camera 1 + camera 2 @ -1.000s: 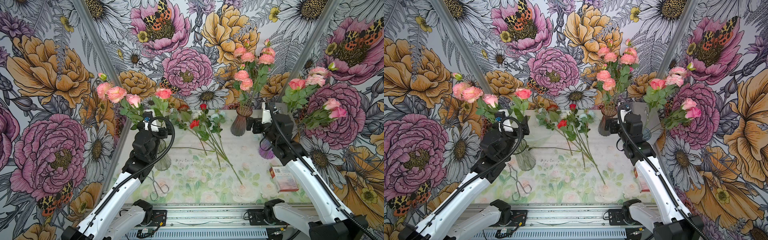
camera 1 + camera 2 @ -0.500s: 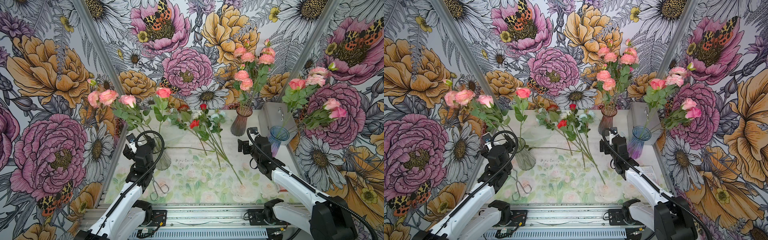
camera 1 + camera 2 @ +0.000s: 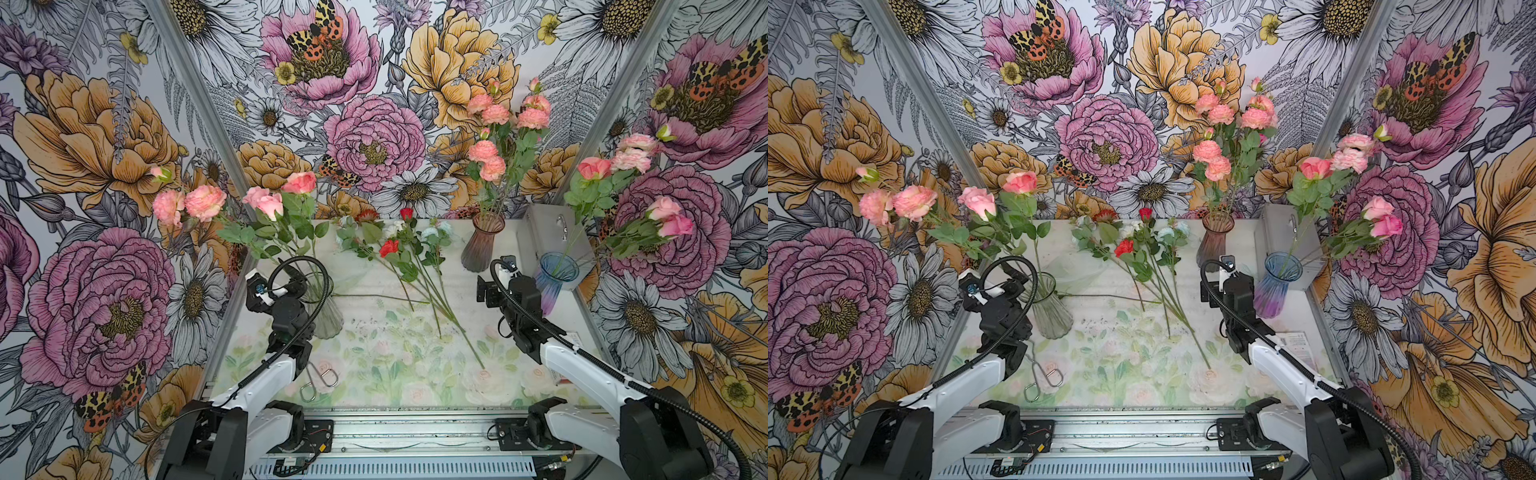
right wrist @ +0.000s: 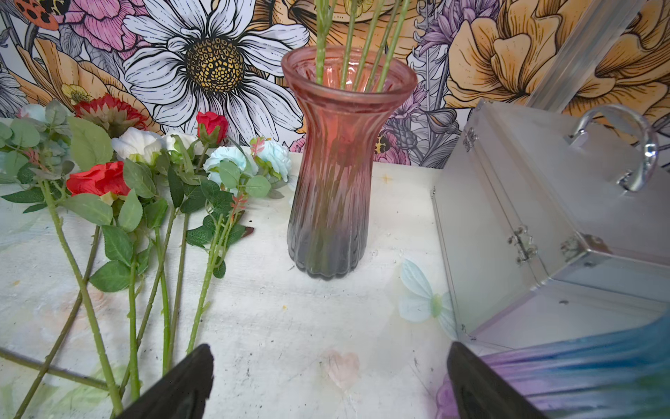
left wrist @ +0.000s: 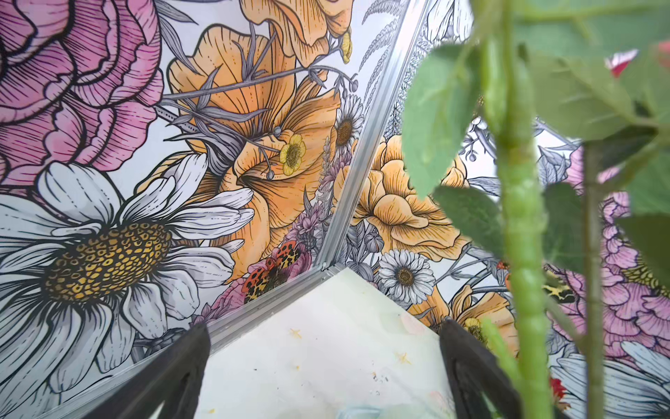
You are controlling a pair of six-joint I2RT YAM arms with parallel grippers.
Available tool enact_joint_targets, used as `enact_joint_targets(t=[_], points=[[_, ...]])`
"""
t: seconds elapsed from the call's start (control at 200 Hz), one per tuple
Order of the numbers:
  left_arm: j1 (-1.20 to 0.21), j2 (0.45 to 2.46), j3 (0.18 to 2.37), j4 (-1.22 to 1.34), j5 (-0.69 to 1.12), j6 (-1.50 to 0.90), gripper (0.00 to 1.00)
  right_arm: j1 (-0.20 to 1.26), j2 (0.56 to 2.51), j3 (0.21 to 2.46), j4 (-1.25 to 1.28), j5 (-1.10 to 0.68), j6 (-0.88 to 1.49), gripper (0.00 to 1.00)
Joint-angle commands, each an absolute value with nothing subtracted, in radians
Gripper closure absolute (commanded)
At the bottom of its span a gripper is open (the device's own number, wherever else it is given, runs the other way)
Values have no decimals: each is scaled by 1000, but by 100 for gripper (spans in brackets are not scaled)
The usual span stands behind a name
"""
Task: Place the pink flowers into the vase
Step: Adjust the vase at the center of the board.
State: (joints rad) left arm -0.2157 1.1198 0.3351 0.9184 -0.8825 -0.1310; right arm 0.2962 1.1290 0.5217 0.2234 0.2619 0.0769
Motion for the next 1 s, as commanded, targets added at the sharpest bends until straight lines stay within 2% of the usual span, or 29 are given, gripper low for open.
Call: enact_joint_targets(t=[0.0,0.275,0.46,0.7,0.991], points=[[-235,1221,257,815,-840,-57,1,303,1144,525,258,270,63,1],[-315,1187,240,819,-886,-37,2,303,1172,533,253,236,67,1],[-339,1142,223,763,-908,-68,2,322,1244,589,235,120,83,1],[-351,1035,231,726,-944,-21,1,328,1252,611,260,157,50,1],[-291,991,208,763,-820,11,1,328,1261,587,295,213,31,0]])
